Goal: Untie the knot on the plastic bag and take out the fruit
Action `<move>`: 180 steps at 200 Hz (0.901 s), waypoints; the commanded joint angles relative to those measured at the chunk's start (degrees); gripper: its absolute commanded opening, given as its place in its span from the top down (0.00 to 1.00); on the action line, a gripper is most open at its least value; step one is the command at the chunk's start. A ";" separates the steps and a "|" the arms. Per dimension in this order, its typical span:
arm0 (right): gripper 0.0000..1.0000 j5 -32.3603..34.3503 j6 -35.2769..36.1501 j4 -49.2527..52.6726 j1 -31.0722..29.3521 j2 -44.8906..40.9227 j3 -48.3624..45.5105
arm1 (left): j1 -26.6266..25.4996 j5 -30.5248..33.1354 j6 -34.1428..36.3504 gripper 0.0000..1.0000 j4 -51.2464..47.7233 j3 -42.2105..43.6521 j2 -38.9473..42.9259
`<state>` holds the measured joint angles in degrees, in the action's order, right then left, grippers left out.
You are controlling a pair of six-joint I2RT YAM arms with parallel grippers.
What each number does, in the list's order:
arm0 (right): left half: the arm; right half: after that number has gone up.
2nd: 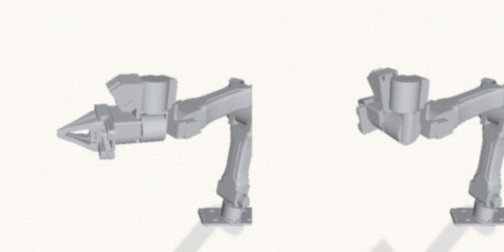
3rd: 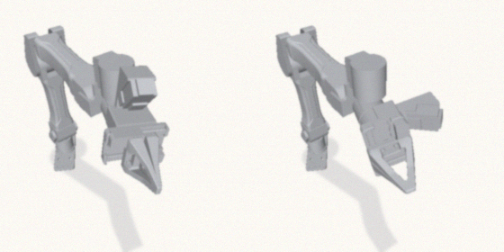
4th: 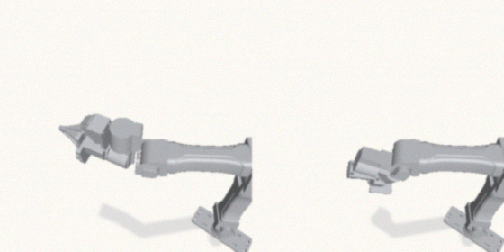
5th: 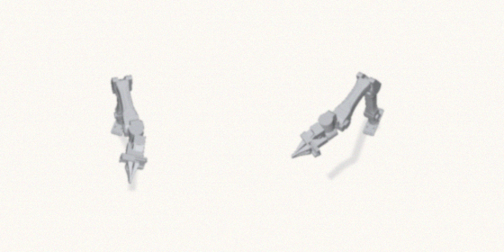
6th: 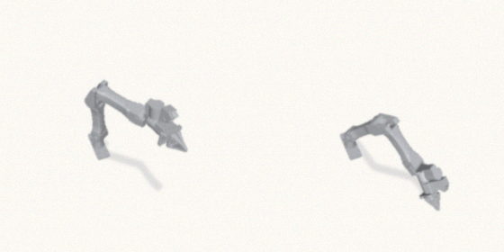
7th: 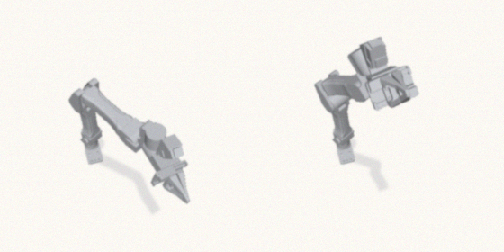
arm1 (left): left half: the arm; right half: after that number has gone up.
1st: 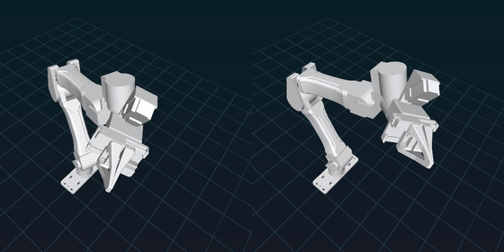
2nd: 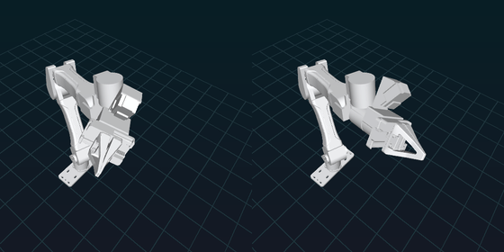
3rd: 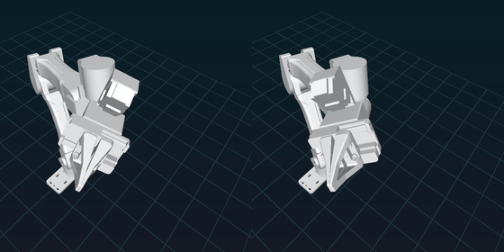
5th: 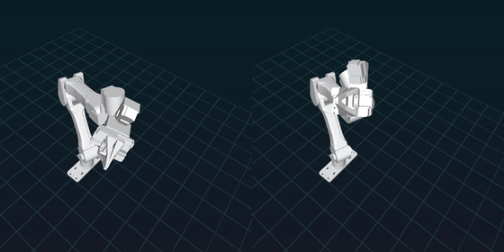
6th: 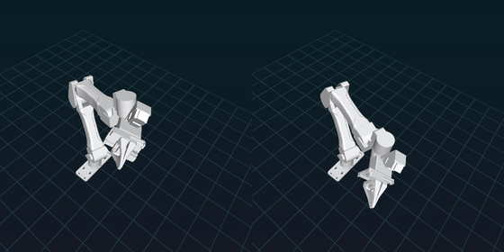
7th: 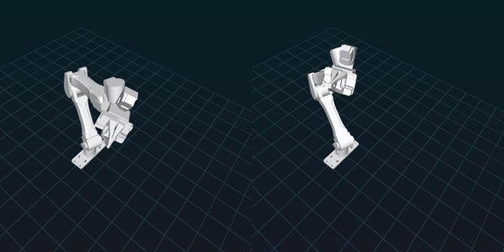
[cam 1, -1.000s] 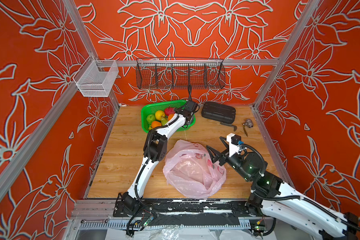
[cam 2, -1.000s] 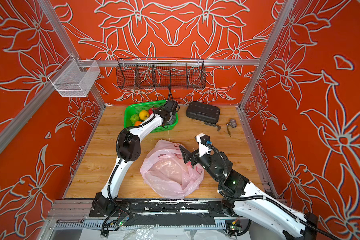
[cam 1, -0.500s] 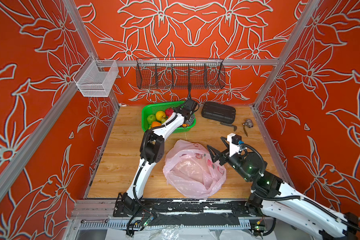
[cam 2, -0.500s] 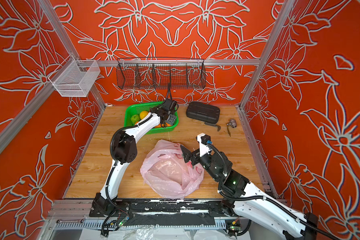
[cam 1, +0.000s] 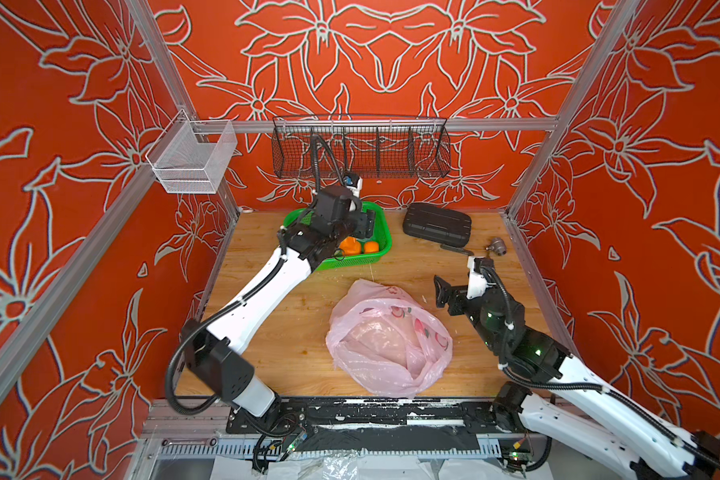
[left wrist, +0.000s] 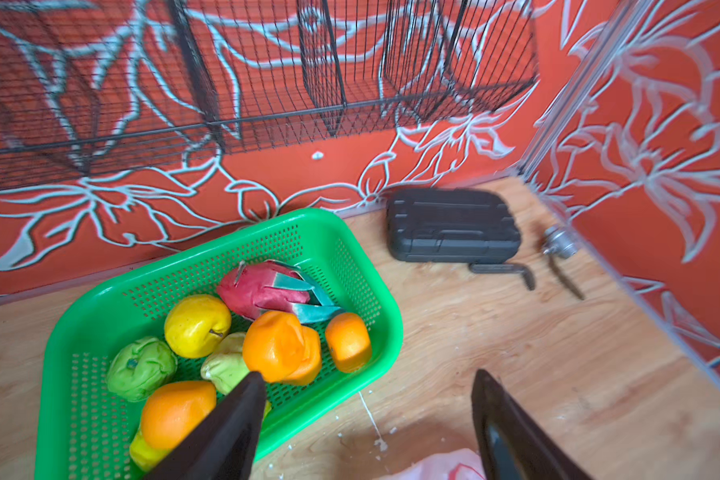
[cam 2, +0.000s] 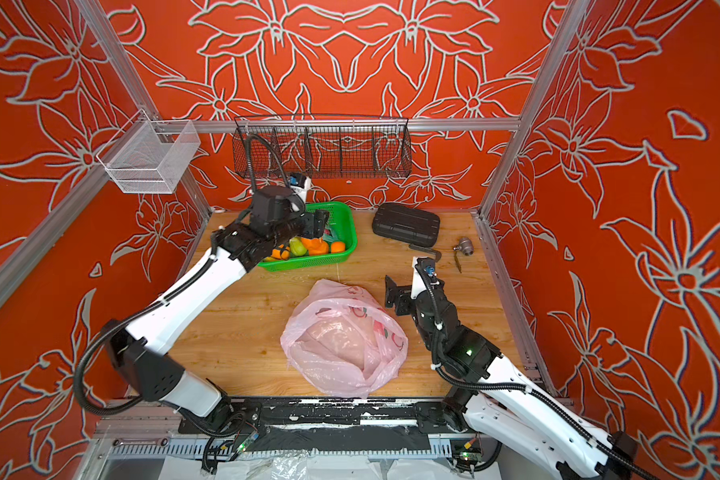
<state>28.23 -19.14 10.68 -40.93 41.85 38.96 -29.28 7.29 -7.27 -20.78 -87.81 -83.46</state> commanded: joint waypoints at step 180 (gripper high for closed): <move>0.03 -13.59 18.91 -61.95 35.89 41.09 -21.70 | 13.32 14.49 4.48 0.08 29.19 67.68 39.88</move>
<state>19.62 -2.81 -28.18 -7.44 74.87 19.99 -17.06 22.13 -6.50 -0.23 -23.11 -41.32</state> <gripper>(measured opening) 0.973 0.919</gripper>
